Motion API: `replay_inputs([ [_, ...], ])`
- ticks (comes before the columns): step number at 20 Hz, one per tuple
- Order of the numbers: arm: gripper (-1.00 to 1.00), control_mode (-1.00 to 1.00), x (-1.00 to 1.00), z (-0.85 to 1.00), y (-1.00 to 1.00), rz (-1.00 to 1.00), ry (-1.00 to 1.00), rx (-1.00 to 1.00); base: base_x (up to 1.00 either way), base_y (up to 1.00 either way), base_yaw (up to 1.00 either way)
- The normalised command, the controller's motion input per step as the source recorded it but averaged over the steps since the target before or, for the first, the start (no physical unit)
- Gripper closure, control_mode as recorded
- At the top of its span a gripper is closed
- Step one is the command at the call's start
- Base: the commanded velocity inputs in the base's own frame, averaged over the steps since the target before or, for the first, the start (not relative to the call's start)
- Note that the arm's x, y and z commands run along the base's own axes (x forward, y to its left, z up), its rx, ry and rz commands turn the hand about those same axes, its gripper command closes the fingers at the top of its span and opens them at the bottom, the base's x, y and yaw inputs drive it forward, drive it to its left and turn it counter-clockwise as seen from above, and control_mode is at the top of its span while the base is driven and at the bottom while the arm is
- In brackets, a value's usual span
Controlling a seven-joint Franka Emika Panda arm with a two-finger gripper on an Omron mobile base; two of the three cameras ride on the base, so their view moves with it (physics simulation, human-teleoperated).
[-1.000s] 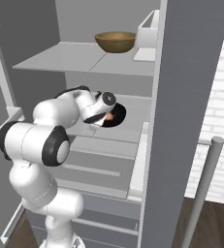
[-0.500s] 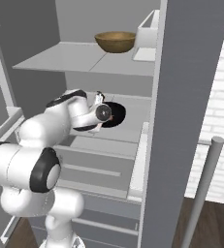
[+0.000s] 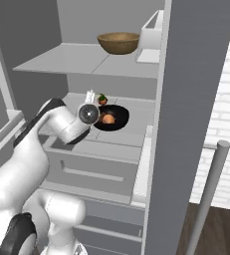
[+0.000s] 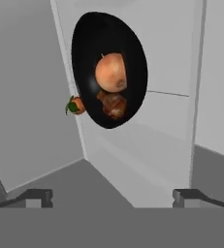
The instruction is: Pick the chicken drumstick and onion from their plates and place them in the bowl. Then put the bowl in the fridge.
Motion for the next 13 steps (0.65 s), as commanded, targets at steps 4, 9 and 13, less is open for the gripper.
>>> replay_inputs([
  [4,-1.0,-1.0,-1.0,0.56,-0.05,0.0,-0.02,0.0,0.0,0.0,0.0],
  [9,-1.0,-1.0,-0.96,0.61,0.0,0.0,-0.09,-0.04,0.0,0.0,0.0],
  [13,-1.0,-1.0,-0.92,0.76,0.0,0.0,0.0,-0.03,0.0,0.0,0.0],
])
